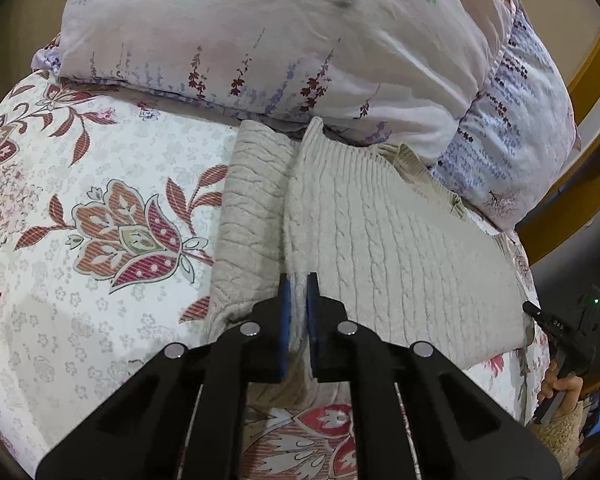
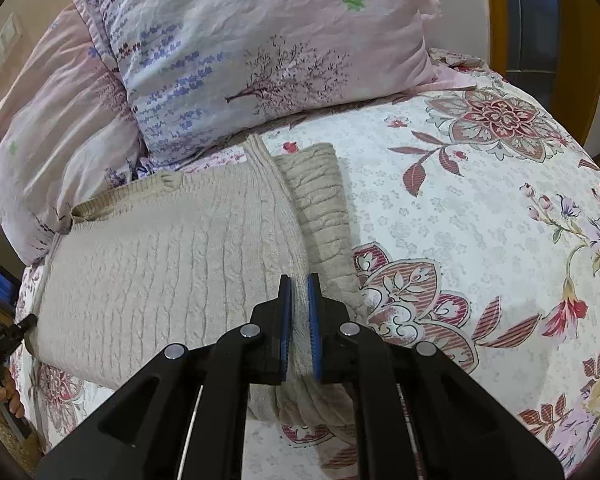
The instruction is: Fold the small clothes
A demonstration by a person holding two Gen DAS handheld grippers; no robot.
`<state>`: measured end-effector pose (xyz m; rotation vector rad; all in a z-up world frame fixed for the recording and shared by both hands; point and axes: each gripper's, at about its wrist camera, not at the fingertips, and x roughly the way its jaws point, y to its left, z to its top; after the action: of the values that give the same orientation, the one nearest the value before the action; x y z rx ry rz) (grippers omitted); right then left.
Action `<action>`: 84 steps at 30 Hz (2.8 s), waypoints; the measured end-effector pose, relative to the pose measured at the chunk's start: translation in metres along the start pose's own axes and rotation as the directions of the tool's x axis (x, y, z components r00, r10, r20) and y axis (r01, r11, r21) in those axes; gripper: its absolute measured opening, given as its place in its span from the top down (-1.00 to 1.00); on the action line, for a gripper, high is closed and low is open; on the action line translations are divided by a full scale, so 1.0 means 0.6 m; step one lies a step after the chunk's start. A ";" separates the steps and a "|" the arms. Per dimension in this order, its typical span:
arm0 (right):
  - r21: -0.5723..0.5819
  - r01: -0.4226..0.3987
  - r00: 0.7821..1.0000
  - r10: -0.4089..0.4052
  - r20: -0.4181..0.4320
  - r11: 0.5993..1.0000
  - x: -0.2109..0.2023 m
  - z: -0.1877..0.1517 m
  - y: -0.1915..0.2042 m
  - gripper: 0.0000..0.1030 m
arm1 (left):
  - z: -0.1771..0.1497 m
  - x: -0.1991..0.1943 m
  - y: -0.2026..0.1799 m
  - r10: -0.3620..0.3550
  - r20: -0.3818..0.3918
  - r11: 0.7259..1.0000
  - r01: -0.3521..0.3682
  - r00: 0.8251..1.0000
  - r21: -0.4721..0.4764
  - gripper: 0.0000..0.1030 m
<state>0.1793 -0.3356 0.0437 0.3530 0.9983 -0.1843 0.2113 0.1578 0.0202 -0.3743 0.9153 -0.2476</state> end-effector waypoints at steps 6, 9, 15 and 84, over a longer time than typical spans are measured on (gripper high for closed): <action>0.001 0.018 1.000 -0.018 -0.017 1.000 0.008 -0.006 -0.004 0.83 | -0.007 -0.006 0.023 -0.005 -0.008 0.999 0.005 1.000 -0.032 0.88; -0.010 0.041 0.999 -0.041 -0.020 0.999 0.014 -0.008 0.000 0.83 | -0.010 0.001 0.029 -0.002 -0.019 0.999 0.001 1.000 -0.051 0.84; -0.041 0.087 0.996 -0.088 -0.015 0.995 0.009 -0.016 0.011 0.83 | -0.006 0.001 0.018 0.006 -0.023 1.000 -0.006 1.000 -0.029 0.55; -0.433 -0.062 0.996 0.030 -0.081 0.899 0.112 -0.014 0.304 -0.18 | 0.104 0.022 -0.044 -0.394 0.101 0.864 0.406 0.913 -0.298 0.68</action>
<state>0.2651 -0.1627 0.0202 -0.0289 1.0702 0.0993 0.2683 0.1423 0.0560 -0.8676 0.8339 -0.4777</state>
